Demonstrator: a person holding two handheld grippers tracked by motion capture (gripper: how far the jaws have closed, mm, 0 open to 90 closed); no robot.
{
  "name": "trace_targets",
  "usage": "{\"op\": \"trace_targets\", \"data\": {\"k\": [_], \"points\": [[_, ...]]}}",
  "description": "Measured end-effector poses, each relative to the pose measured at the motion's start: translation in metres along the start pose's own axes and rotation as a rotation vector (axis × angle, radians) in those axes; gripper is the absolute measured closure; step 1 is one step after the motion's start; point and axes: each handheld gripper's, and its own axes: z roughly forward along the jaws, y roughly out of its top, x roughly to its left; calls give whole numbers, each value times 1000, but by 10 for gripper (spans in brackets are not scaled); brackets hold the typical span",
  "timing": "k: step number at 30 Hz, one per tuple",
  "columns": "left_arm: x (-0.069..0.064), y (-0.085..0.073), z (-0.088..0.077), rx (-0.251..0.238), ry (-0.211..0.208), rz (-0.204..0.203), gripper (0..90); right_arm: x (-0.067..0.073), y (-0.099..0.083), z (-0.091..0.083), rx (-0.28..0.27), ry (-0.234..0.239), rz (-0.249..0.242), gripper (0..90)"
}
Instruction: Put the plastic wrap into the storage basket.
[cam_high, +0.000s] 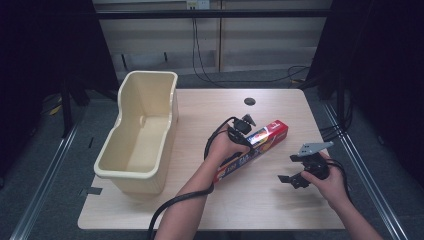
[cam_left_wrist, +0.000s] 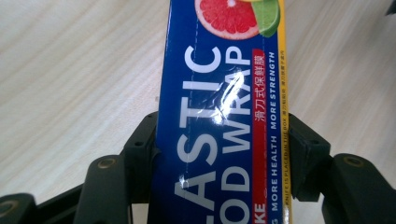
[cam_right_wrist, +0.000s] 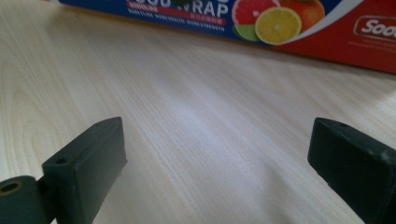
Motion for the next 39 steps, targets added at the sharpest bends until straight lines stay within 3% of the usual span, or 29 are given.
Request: {"op": "trace_targets", "data": {"k": [2, 7, 11, 14, 17, 20, 23, 25, 27, 29, 39], "points": [[-1, 3, -14, 22, 7, -34, 405, 0, 0, 0, 1, 1, 5, 41], [2, 4, -31, 30, -2, -73, 408, 0, 1, 0, -3, 2, -2, 41], [3, 7, -55, 42, 12, -107, 407, 1, 1, 0, -2, 1, 8, 41], [3, 8, -64, 45, 41, -103, 407, 1, 1, 0, -4, 1, 8, 41], [5, 9, -74, 51, 47, -133, 407, 1, 1, -1, -9, 0, 6, 41], [6, 9, -83, 60, 58, -126, 406, 0, 1, -1, -14, 3, 3, 40], [8, 9, -92, 71, 66, -145, 406, 1, 1, 0, -12, 5, 5, 40], [8, 9, -100, 88, 79, -134, 406, 1, 2, -1, -12, -3, 4, 40], [9, 8, -109, 88, 89, -157, 406, 0, 2, -1, -17, -1, 0, 39], [9, 8, -112, 88, 87, -150, 406, 0, 2, -1, -16, 1, 0, 40], [14, 5, -139, 107, 104, -203, 407, 0, 3, -1, -19, 5, 6, 39]]}}
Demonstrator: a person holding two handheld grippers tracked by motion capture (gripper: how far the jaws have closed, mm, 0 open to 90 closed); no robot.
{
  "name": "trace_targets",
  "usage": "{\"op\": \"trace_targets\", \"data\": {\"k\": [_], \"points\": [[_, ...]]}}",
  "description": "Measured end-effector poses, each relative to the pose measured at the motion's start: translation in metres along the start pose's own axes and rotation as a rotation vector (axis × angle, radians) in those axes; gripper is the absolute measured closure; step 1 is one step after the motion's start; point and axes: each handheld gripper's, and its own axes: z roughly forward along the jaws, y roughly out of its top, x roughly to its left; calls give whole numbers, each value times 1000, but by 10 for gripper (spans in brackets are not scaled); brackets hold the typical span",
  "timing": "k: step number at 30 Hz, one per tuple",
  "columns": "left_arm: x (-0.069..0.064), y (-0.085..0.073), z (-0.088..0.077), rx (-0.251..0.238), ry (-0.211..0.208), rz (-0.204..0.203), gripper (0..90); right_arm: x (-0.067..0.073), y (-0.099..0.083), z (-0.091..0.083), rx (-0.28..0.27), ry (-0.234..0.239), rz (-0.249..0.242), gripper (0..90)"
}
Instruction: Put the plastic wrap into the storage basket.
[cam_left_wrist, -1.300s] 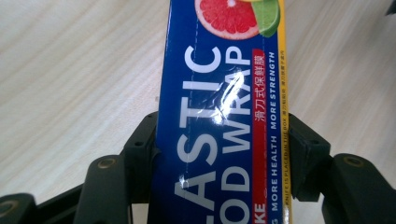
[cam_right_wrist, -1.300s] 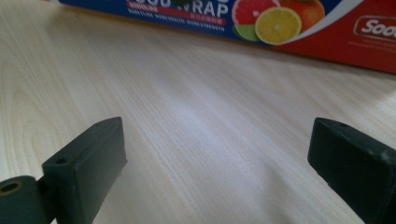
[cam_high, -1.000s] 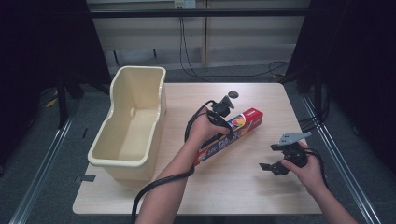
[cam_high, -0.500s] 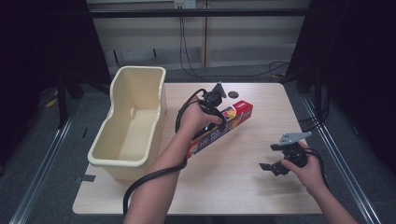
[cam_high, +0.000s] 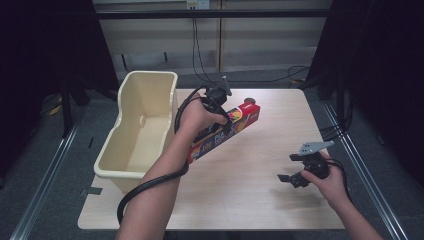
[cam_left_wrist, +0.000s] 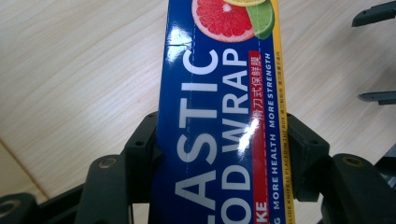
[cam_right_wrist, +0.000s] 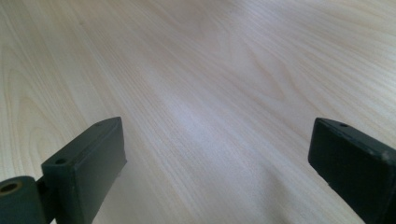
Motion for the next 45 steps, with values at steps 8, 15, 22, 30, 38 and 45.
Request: {"op": "trace_targets", "data": {"k": [8, 15, 22, 30, 38, 45], "points": [[6, -4, -18, 13, 13, -8, 407, 0, 0, -1, -3, 1, 3, 40], [10, -9, -34, 16, 15, -27, 407, 0, 1, -2, -4, -4, 5, 40], [14, -14, -50, 6, 34, -47, 407, 1, 2, -2, -3, -2, 3, 40], [19, -21, -66, -9, 39, -86, 407, 1, 2, -2, -1, -2, 2, 40], [25, -29, -79, -24, 42, -121, 407, 2, 3, -2, -4, -3, -4, 40], [30, -34, -91, -28, 54, -145, 407, 2, 3, -1, -10, -2, -3, 40]]}}
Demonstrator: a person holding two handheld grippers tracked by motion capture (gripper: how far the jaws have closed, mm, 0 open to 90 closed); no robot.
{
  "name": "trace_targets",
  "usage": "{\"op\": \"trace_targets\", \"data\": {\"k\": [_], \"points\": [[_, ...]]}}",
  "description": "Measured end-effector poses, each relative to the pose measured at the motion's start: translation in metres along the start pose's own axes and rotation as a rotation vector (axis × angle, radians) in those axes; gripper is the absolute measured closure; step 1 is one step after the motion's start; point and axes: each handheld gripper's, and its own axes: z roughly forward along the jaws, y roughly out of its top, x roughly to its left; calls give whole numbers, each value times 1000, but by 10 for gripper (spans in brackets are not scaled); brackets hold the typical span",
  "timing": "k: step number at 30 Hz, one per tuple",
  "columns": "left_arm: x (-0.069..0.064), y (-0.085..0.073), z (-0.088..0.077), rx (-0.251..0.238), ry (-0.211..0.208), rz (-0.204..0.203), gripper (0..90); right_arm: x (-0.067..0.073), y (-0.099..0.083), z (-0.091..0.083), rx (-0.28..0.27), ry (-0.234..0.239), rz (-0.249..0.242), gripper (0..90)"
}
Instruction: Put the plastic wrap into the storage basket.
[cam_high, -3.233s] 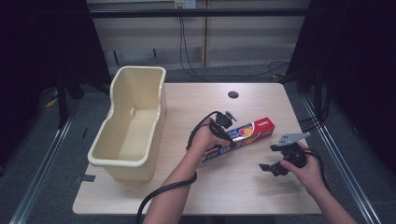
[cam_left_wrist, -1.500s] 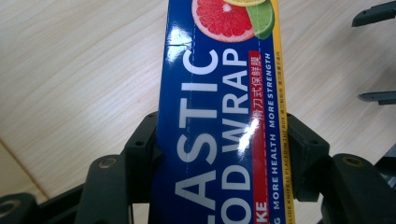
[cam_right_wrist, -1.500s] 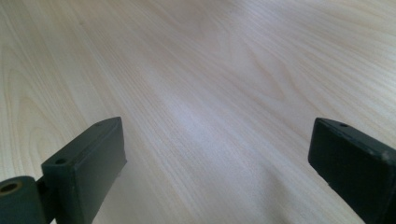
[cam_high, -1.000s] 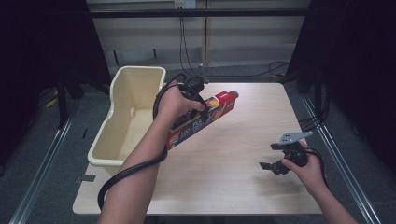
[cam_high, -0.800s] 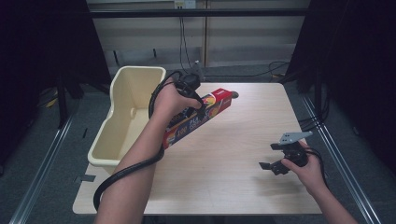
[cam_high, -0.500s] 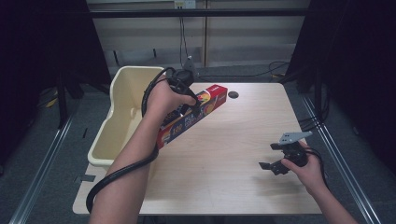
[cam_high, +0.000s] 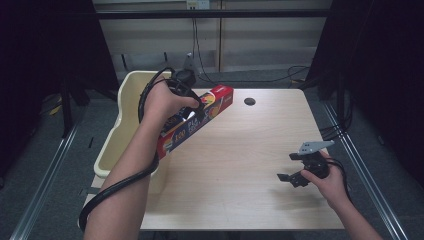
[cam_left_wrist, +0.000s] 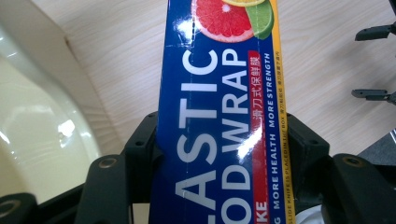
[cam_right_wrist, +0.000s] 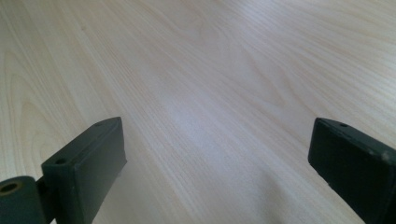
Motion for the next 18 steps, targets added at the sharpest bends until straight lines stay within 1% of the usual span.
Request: {"op": "trace_targets", "data": {"k": [2, 7, 12, 15, 16, 18], "points": [[2, -2, -3, 2, 1, -14, 407, 0, 0, 0, 1, -3, 3, 40], [9, -7, -12, 3, 16, -35, 407, 0, 0, -1, -1, -5, 1, 40], [15, -11, -21, -6, 26, -62, 407, 0, 1, 0, -2, -6, 1, 40], [19, -14, -27, -11, 22, -77, 407, 0, 1, 0, 1, -7, -1, 40], [19, -14, -28, -17, 24, -90, 407, 0, 1, 0, -1, -4, -4, 40], [20, -15, -31, -13, 22, -94, 407, 0, 1, 0, 1, -2, 0, 40]]}}
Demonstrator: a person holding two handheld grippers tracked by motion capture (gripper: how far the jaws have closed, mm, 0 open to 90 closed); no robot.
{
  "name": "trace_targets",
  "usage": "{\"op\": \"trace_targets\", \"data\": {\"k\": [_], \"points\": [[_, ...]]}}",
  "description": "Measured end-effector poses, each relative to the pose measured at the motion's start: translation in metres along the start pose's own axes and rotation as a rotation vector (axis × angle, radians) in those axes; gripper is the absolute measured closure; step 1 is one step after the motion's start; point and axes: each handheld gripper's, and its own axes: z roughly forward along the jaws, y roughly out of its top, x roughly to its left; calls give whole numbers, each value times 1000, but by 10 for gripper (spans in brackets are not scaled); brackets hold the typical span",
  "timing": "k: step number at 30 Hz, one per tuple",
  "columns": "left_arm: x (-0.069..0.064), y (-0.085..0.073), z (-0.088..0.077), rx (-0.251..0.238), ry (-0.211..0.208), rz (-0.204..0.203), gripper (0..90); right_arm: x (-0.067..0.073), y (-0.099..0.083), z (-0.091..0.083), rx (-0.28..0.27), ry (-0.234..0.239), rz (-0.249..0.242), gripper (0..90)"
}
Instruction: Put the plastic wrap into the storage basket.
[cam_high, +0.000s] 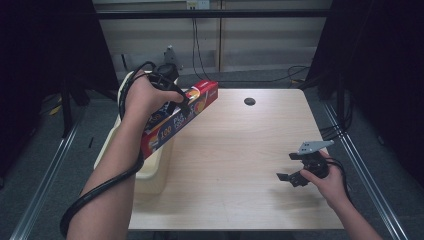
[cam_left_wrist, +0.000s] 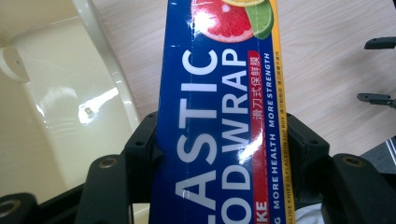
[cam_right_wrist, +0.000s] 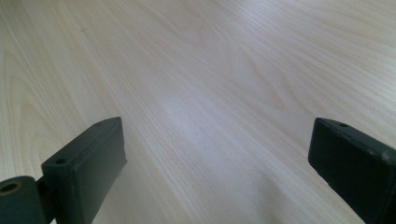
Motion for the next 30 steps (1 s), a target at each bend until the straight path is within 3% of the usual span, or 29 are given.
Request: {"op": "trace_targets", "data": {"k": [13, 16, 18, 21, 30], "points": [[11, -4, -18, -32, 17, -56, 407, -1, 0, 0, -4, -4, 0, 40], [15, -6, -23, -40, 26, -90, 407, -1, 0, 0, -5, -2, 2, 40], [16, -7, -24, -36, 31, -87, 407, -1, 1, 0, -6, -4, 0, 40], [19, -9, -29, -50, 42, -121, 407, -1, 1, 0, -6, -7, 0, 40], [26, -14, -39, -61, 64, -162, 407, -1, 0, 0, -5, 2, 7, 40]]}}
